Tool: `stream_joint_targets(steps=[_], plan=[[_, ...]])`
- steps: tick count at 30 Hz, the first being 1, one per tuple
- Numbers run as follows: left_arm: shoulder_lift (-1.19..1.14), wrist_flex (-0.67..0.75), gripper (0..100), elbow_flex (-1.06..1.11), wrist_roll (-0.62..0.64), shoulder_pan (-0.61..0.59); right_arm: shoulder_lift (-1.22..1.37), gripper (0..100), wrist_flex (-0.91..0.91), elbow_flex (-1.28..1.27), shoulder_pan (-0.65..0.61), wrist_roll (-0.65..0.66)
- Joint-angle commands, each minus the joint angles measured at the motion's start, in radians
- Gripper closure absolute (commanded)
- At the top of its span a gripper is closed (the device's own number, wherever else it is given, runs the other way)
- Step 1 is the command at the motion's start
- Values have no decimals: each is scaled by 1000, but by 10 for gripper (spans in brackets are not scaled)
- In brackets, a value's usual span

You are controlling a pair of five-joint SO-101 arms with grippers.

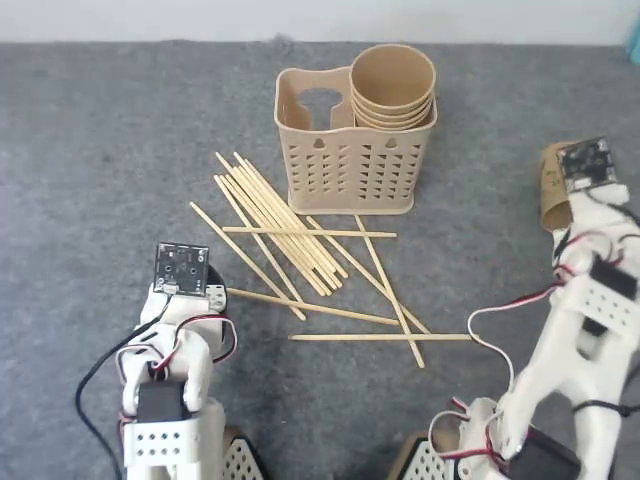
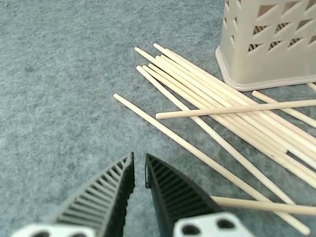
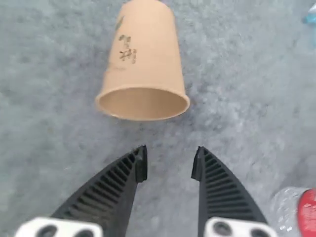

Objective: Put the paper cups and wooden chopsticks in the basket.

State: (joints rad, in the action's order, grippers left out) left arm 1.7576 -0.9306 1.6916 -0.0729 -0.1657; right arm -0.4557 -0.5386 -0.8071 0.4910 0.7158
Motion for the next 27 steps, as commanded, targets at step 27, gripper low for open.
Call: stream_joint_targets(steps=[27], plan=[[15,23,963,-4,-9,-5,720,913,650,356,96,20]])
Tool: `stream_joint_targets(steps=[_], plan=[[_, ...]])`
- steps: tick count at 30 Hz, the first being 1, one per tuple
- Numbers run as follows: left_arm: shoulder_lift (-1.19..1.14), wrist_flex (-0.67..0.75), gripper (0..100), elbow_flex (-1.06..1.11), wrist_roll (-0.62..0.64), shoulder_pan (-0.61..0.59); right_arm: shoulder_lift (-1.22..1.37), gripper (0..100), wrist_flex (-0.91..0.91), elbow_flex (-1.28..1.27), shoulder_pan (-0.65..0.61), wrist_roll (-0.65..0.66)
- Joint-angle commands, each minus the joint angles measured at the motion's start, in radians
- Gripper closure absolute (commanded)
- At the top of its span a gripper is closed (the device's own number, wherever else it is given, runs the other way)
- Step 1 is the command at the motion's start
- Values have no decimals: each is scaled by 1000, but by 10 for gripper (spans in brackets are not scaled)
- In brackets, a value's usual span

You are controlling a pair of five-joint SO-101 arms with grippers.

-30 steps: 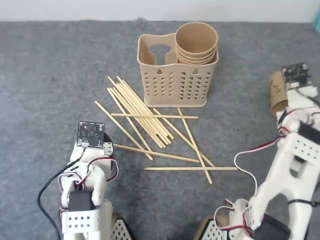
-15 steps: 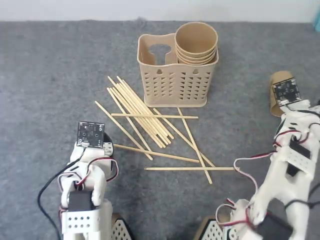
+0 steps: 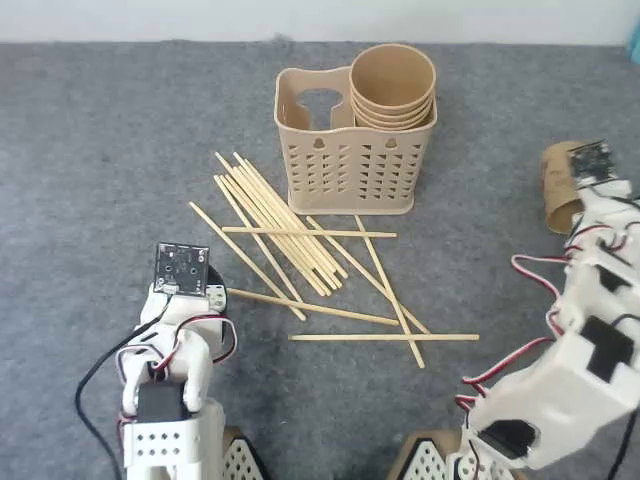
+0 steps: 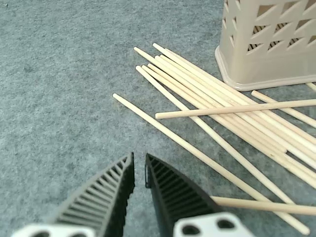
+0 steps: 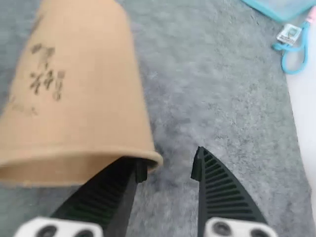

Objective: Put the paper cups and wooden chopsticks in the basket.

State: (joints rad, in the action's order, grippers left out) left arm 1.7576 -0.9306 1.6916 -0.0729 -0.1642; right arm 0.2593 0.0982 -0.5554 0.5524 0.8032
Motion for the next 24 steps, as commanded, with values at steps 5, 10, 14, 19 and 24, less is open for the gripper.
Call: stream_joint_targets(steps=[5,10,14,19,24], plan=[[15,26,963,-4,-9,-6,4,973,-58,112,53,-95],[15,28,963,-4,-9,-6,-50,991,-374,212,59,-95],[15,26,963,-4,-9,-6,-107,991,-753,367,50,-118],[15,23,963,-4,-9,-6,-104,991,-1257,654,18,-180],[15,23,963,-4,-9,-6,-22,991,-1653,913,-42,-175]])
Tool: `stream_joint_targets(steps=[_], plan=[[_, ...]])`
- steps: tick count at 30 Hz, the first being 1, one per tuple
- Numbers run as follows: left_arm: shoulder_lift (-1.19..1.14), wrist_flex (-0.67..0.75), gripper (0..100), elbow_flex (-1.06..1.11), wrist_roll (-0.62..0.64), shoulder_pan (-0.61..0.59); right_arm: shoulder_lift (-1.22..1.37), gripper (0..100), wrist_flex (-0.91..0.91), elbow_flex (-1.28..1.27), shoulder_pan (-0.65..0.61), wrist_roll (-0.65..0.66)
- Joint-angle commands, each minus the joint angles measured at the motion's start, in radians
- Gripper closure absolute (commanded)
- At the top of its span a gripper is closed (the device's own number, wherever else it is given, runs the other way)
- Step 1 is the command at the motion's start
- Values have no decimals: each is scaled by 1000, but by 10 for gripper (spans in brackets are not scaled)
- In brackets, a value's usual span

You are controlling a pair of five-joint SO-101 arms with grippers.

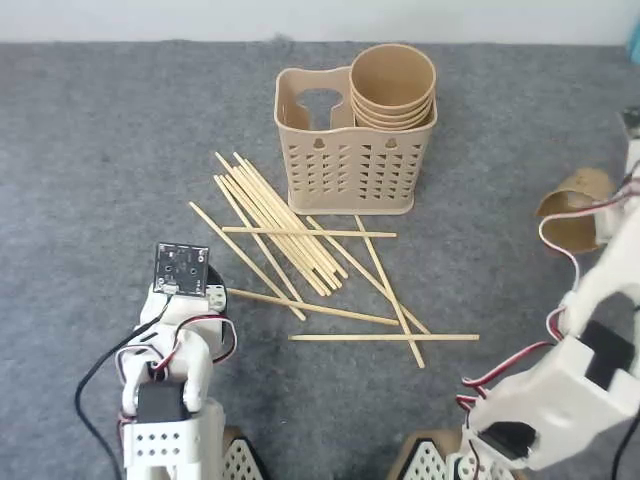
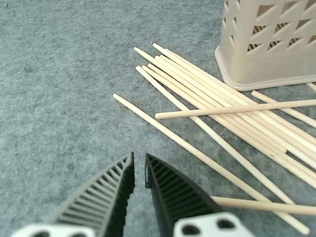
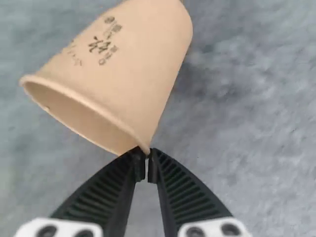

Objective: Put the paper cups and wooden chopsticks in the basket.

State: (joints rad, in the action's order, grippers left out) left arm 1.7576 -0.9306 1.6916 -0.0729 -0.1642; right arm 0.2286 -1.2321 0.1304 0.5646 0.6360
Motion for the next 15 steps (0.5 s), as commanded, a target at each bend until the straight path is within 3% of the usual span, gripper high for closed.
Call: stream_joint_targets(steps=[1,4,15], plan=[[15,23,963,-4,-9,-6,33,991,-390,269,-70,-6],[15,21,963,-4,-9,-6,108,991,-558,381,-107,-14],[15,21,963,-4,-9,-6,136,991,-564,407,-163,-78]])
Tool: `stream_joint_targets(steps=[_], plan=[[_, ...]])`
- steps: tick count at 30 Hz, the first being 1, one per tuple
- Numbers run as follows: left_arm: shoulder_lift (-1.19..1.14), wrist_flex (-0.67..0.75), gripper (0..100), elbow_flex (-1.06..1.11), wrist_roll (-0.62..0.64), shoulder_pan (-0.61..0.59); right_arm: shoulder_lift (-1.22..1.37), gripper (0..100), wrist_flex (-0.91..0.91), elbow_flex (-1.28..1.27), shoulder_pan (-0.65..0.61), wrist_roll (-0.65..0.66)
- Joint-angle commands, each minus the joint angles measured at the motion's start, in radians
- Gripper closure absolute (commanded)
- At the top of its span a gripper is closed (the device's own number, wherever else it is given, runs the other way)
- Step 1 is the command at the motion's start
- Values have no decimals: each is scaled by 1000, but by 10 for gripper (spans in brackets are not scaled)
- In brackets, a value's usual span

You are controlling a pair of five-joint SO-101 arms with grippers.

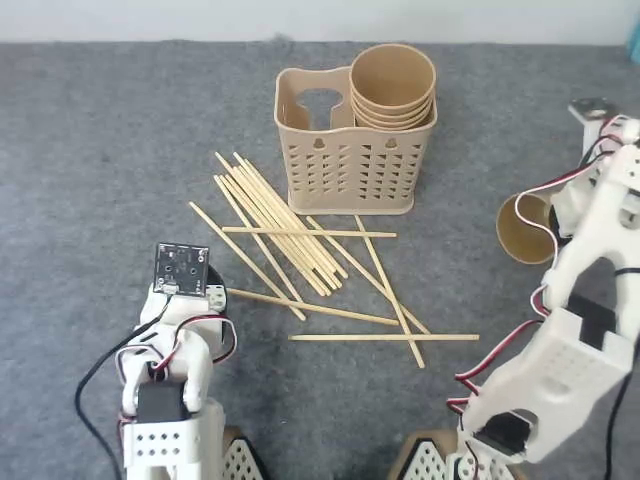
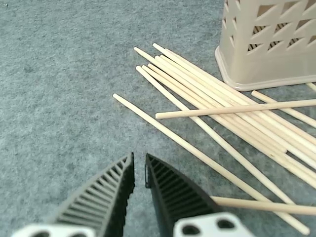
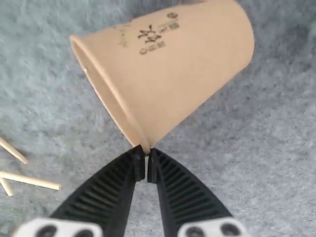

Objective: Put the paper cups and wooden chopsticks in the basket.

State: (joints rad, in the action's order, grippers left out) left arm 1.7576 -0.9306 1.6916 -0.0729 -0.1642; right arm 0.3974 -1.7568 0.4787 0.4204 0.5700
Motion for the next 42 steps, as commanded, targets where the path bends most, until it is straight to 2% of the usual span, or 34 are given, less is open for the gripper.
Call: stream_joint_targets(steps=[1,4,13,20,24,29,35,42], plan=[[15,21,963,-4,-9,-6,-44,991,-39,68,-30,-17],[15,21,963,-4,-9,-6,-82,991,-39,75,-51,-91],[15,21,963,-4,-9,-6,-134,991,-38,81,-140,-425],[15,23,963,-4,-9,-6,-231,991,-38,94,-282,-551],[15,23,963,-4,-9,-6,-329,991,-38,94,-306,-601],[15,23,963,-4,-9,-6,-363,991,-38,66,-274,-595],[15,23,963,-4,-9,-6,-242,991,-22,46,-200,-519],[15,23,963,-4,-9,-6,-285,991,-39,-112,-367,-491]])
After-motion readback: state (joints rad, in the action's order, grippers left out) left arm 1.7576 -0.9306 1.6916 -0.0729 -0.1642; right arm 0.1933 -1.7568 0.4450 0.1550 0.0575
